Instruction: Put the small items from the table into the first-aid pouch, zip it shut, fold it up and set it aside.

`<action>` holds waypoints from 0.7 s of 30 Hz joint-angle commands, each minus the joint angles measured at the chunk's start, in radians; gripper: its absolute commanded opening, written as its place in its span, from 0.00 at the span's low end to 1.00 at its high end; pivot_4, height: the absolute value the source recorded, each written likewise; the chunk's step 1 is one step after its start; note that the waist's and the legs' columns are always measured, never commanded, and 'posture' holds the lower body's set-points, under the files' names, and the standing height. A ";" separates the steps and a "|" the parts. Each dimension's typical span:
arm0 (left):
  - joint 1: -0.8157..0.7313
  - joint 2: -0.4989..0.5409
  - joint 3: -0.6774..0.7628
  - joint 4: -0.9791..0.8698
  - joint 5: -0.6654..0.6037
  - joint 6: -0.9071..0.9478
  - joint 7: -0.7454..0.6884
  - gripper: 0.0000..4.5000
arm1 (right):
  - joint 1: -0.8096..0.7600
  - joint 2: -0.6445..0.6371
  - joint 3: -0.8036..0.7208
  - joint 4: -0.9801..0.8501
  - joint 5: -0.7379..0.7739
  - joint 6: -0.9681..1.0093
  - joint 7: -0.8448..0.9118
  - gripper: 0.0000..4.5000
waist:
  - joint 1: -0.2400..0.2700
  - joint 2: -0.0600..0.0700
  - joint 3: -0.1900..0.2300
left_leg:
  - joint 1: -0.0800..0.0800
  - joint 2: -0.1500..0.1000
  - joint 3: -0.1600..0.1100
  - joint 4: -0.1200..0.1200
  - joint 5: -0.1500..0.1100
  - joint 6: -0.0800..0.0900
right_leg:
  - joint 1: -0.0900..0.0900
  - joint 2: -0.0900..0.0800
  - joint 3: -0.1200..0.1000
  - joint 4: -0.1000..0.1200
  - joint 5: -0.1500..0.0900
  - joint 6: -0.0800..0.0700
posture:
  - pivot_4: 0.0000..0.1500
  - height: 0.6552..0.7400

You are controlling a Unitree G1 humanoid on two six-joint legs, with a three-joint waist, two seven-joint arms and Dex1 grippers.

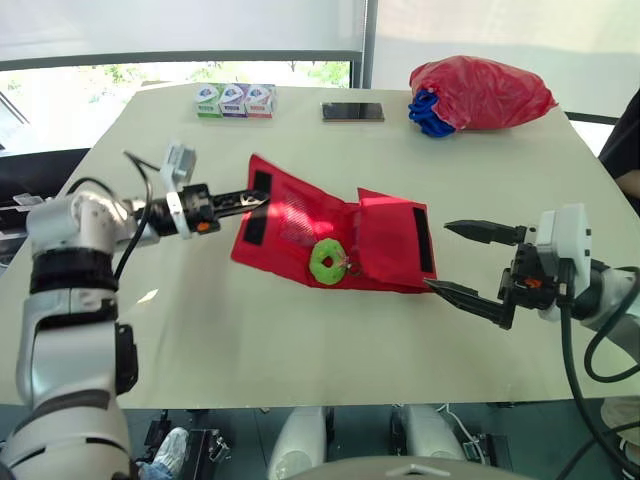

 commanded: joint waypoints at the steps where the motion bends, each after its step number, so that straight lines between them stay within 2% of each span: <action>1: -0.062 -0.054 0.005 -0.081 -0.068 0.093 -0.025 0.01 | -0.011 0.006 -0.010 -0.003 -0.016 -0.028 -0.002 1.00 | -0.001 0.000 0.000 | 0.000 0.000 0.000 0.000 0.000 0.000 | 0.000 0.000 0.000 0.000 0.000 0.000 | 1.00 1.00; 5: -0.062 -0.112 0.003 -0.137 -0.082 0.125 -0.011 0.01 | -0.024 0.024 0.010 0.027 -0.049 -0.029 -0.022 1.00 | -0.017 0.000 0.000 | 0.000 0.001 0.000 0.000 0.000 0.000 | 0.000 0.001 0.001 0.001 0.000 0.000 | 1.00 1.00; 9: -0.053 -0.152 -0.011 -0.136 -0.061 0.103 -0.016 0.01 | -0.085 0.114 0.075 0.166 -0.152 -0.009 -0.141 1.00 | -0.016 0.000 0.000 | 0.001 0.001 0.000 0.000 0.000 0.000 | 0.000 0.002 0.001 0.003 0.000 0.000 | 1.00 1.00; 11: -0.059 -0.158 -0.016 -0.107 -0.043 0.084 -0.019 0.01 | -0.108 0.137 0.127 0.225 -0.208 -0.031 -0.138 1.00 | -0.017 0.000 0.000 | 0.001 0.001 0.001 0.000 0.001 -0.002 | -0.001 0.001 0.001 0.002 0.000 0.000 | 1.00 1.00; 12: -0.062 -0.157 -0.018 -0.097 -0.039 0.078 -0.023 0.00 | -0.123 0.154 0.148 0.250 -0.229 -0.039 -0.138 0.91 | -0.016 0.001 0.001 | 0.001 0.000 0.001 0.000 0.002 -0.003 | -0.001 0.001 0.001 0.002 0.000 0.000 | 1.00 1.00; 13: -0.068 -0.156 -0.019 -0.087 -0.036 0.072 -0.029 0.00 | -0.150 0.179 0.182 0.288 -0.269 -0.060 -0.149 0.89 | -0.015 0.001 0.001 | 0.001 0.000 0.001 0.000 0.002 -0.003 | -0.001 0.001 0.001 0.002 0.000 0.000 | 1.00 1.00; 14: -0.071 -0.155 -0.021 -0.080 -0.034 0.067 -0.034 0.00 | -0.178 0.205 0.212 0.324 -0.305 -0.077 -0.161 0.79 | -0.014 0.001 0.002 | 0.001 0.000 0.001 0.000 0.002 -0.003 | -0.001 0.001 0.001 0.002 0.000 0.000 | 1.00 1.00; 16: -0.080 -0.155 -0.020 -0.066 -0.031 0.062 -0.041 0.00 | -0.231 0.251 0.272 0.398 -0.382 -0.110 -0.183 0.66 | -0.017 0.001 0.002 | 0.000 0.000 0.001 0.000 0.002 -0.004 | -0.001 0.001 0.001 0.002 0.000 0.000 | 1.00 1.00; 21: -0.109 -0.166 0.001 -0.054 -0.045 0.075 -0.041 0.00 | -0.301 0.333 0.408 0.522 -0.526 -0.131 -0.198 0.08 | -0.014 0.002 0.002 | 0.001 0.000 0.001 0.000 0.003 -0.004 | -0.001 0.002 0.001 0.002 0.000 0.000 | 1.00 1.00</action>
